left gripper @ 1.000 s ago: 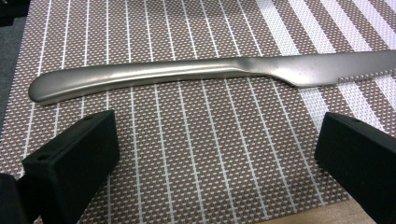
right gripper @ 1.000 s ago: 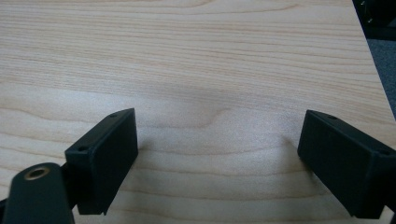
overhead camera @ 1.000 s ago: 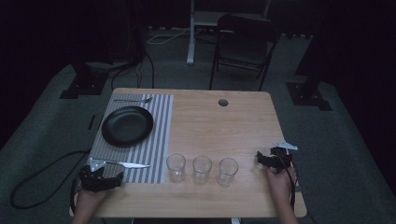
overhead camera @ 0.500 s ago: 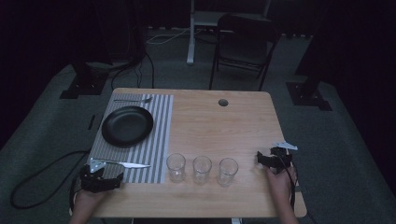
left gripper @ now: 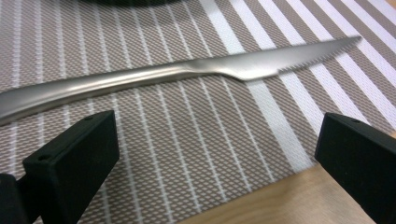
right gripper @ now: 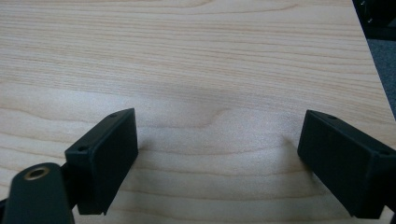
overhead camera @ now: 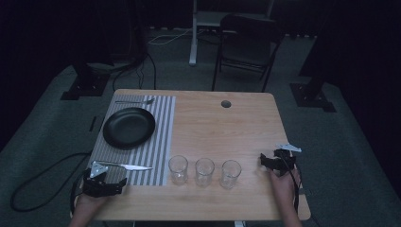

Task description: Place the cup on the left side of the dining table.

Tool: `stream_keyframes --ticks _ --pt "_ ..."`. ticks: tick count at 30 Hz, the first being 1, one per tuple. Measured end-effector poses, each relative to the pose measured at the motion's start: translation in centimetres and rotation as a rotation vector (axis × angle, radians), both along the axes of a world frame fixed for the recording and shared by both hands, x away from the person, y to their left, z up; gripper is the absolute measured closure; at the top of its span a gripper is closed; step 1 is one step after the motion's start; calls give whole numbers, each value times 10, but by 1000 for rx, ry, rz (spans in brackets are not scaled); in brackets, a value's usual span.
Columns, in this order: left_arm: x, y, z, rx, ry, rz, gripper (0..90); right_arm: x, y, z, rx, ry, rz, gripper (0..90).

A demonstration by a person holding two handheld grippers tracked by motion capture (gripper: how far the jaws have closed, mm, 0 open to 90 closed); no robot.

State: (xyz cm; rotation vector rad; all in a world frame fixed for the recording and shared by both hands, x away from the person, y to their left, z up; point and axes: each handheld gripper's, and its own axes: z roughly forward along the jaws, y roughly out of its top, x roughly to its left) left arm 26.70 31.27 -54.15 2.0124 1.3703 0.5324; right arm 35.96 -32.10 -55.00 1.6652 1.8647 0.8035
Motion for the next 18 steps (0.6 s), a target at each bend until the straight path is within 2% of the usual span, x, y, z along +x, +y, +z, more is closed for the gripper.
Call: stream_keyframes --ticks 7,14,15,18 --pt "0 -6 1 8 -1 -25 3 0 0 0 0 0 0 117" --pt "-1 -13 5 -1 -13 -76 17 0 0 0 0 0 0 117" --pt "-1 -14 6 -16 -13 -97 17 0 0 0 0 0 0 117" --pt "-1 -15 8 -25 -19 -112 17 0 0 0 0 0 0 117"
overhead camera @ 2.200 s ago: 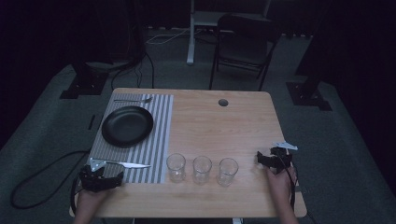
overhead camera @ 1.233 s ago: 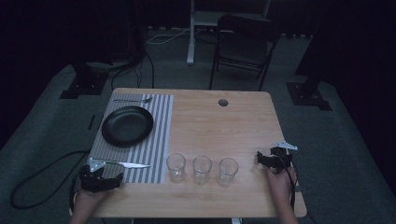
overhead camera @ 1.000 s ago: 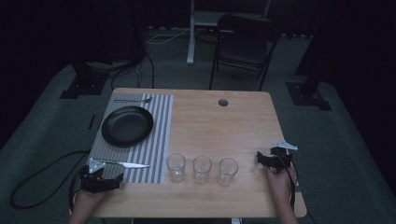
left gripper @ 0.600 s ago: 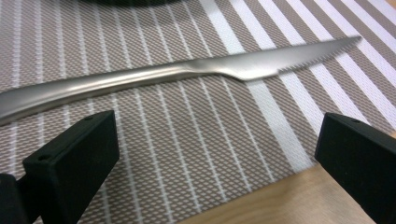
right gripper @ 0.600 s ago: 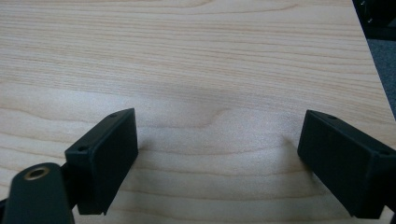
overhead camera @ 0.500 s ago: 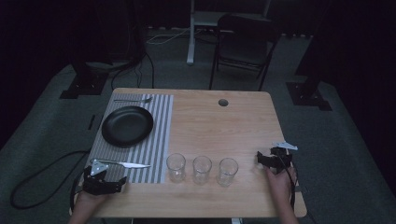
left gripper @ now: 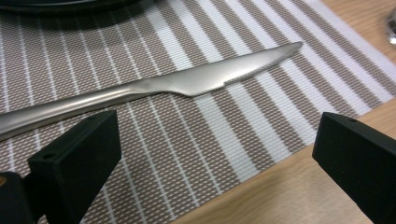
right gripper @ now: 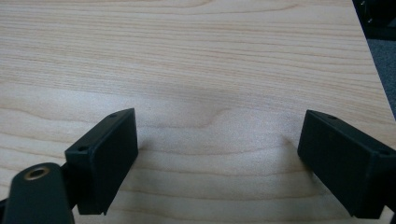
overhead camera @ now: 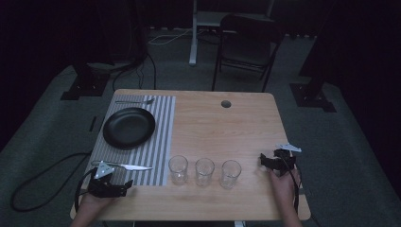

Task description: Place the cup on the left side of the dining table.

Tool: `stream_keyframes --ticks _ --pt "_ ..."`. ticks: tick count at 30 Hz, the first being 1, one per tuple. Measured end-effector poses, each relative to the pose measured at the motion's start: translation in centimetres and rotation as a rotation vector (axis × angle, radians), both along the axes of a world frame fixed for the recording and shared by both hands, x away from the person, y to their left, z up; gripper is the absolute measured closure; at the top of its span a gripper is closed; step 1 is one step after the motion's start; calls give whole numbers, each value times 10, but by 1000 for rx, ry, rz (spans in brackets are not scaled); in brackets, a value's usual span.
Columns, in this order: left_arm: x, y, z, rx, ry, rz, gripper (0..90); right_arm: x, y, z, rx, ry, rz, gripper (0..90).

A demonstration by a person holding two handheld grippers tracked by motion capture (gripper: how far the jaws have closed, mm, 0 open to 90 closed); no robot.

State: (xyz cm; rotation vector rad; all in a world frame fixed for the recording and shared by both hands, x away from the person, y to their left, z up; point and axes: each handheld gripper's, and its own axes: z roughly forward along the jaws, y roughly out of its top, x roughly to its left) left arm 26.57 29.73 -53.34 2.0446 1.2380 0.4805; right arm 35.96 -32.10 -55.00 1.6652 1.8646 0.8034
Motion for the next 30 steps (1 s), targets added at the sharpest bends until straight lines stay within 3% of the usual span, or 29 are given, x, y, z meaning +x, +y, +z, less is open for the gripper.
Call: stream_keyframes --ticks 30 --pt "-2 -29 34 -50 -76 -170 17 0 0 0 0 0 0 117"
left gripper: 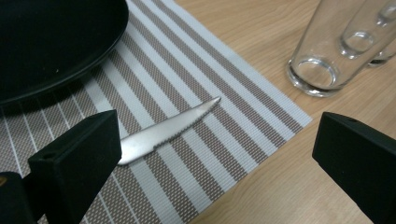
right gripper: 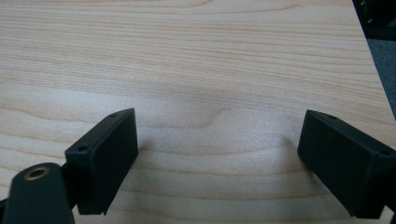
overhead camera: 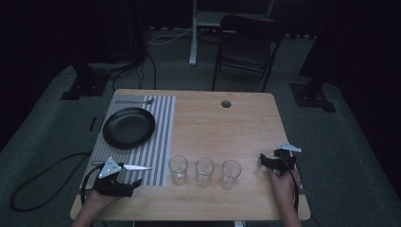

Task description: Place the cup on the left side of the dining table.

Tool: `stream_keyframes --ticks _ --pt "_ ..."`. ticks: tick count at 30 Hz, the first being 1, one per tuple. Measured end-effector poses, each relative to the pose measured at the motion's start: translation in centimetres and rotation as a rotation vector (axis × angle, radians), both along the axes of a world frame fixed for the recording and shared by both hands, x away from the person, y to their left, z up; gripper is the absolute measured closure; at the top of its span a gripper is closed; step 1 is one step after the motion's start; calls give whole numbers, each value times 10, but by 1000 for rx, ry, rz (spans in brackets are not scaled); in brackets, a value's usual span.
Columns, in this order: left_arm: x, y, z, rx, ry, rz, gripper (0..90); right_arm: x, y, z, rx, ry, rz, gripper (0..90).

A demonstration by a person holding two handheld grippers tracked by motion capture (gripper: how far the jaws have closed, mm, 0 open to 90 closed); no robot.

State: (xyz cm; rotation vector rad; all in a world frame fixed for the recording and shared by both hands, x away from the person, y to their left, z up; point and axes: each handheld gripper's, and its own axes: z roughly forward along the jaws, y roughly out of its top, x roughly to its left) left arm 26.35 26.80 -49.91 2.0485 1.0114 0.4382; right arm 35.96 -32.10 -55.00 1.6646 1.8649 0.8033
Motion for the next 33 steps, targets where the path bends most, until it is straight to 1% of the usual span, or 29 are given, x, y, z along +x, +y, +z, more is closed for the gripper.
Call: stream_keyframes --ticks 1,5,8,9,11,12,14,15,16,17,18,20,23,25,26,27,29,30,31,33 --pt "0 -1 1 -3 -11 -4 17 0 0 0 0 0 0 117" --pt "-1 -3 4 -44 -14 -62 17 0 0 0 0 0 0 117" --pt "-1 -7 6 -41 -17 -75 17 0 0 0 0 0 0 117" --pt "-1 -8 7 -32 -21 -74 17 0 0 0 0 0 0 117" --pt "-1 -10 9 -32 -20 -82 17 0 0 0 0 0 0 117" --pt "-1 -11 9 -24 -28 -78 17 0 0 0 0 0 0 117" --pt "-1 -12 12 -25 -29 -91 17 0 0 0 0 0 0 117" --pt "-1 -13 13 -21 -38 -87 17 0 0 0 0 0 0 117" --pt "-2 -14 14 -24 -36 -99 17 0 0 0 0 0 0 117" --pt "-2 -15 15 -23 -39 -100 17 0 0 0 0 0 0 117" --pt "-2 -17 17 -13 -43 -106 17 0 0 0 0 0 0 117" --pt "-2 -19 20 -21 -48 -117 17 0 0 0 0 0 0 117" --pt "-2 -24 24 -21 -55 -134 17 0 0 0 0 0 0 117" --pt "-2 -27 28 -29 -55 -153 17 0 0 0 0 0 0 117" --pt "-2 -30 30 -25 -65 -155 17 0 0 0 0 0 0 117" --pt "-1 -31 32 -33 -62 -165 17 0 0 0 0 0 0 117" --pt "-1 -34 35 -32 -73 -172 17 0 0 0 0 0 0 117" --pt "-1 -35 37 -36 -67 -186 17 0 0 0 0 0 0 117" --pt "-1 -37 38 -36 -76 -189 17 0 0 0 0 0 0 117" --pt "0 -40 41 -32 -76 -201 17 0 0 0 0 0 0 117"
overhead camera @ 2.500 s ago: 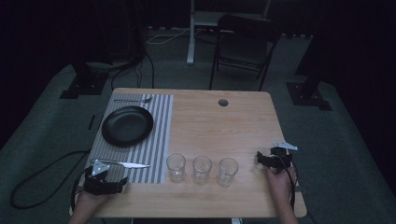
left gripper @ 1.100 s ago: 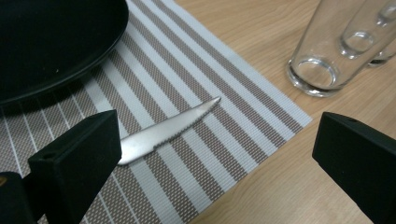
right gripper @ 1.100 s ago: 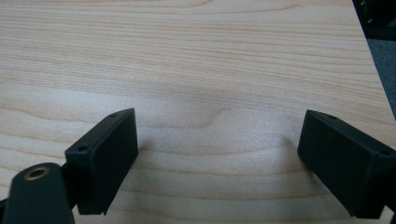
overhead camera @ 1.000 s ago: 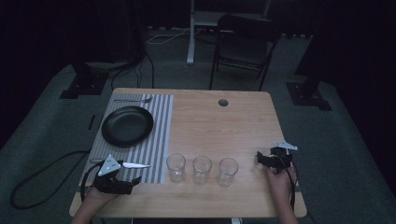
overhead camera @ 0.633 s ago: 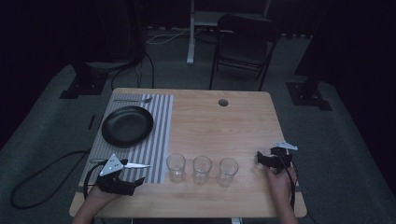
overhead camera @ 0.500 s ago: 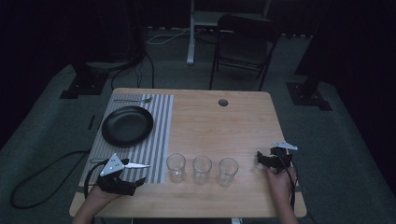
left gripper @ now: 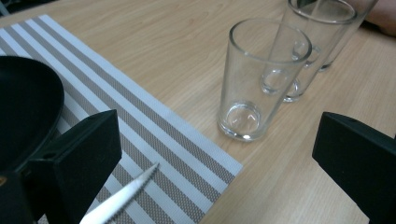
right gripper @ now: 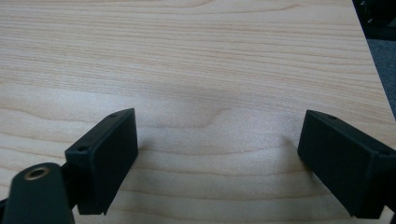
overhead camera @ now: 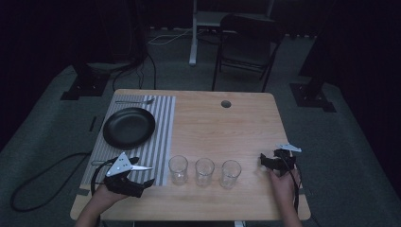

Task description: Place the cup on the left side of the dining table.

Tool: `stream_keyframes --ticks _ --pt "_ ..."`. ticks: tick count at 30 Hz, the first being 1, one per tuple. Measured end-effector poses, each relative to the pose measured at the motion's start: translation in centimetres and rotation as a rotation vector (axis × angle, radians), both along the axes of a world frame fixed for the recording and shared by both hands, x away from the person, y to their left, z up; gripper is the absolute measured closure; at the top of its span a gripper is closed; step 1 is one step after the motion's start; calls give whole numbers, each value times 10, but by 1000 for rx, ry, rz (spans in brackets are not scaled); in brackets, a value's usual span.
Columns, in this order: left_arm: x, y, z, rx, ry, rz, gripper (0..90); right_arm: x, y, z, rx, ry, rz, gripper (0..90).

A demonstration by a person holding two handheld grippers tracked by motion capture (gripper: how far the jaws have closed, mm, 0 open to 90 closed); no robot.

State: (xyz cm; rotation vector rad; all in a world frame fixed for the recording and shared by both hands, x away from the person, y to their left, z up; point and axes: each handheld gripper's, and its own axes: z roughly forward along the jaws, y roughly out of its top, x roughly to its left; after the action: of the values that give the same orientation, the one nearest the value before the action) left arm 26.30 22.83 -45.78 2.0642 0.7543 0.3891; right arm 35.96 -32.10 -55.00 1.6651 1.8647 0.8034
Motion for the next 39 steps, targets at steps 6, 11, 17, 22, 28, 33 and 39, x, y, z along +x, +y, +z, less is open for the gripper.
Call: stream_keyframes --ticks 6,11,17,22,28,33,39 --pt "2 -10 7 4 -10 -32 17 0 0 0 0 0 0 117" --pt "5 -18 11 -3 -17 -58 17 0 0 0 -1 0 0 117" --pt "8 -28 18 2 -32 -79 17 0 0 0 -1 0 0 117" --pt "10 -33 22 -4 -30 -98 17 0 0 0 -1 0 1 117" --pt "13 -43 22 -3 -33 -115 17 0 0 0 -1 -1 1 117" --pt "16 -52 23 4 -28 -136 17 0 0 0 -1 -1 1 117" --pt "20 -62 23 12 -24 -154 17 0 0 0 -1 -1 1 117"
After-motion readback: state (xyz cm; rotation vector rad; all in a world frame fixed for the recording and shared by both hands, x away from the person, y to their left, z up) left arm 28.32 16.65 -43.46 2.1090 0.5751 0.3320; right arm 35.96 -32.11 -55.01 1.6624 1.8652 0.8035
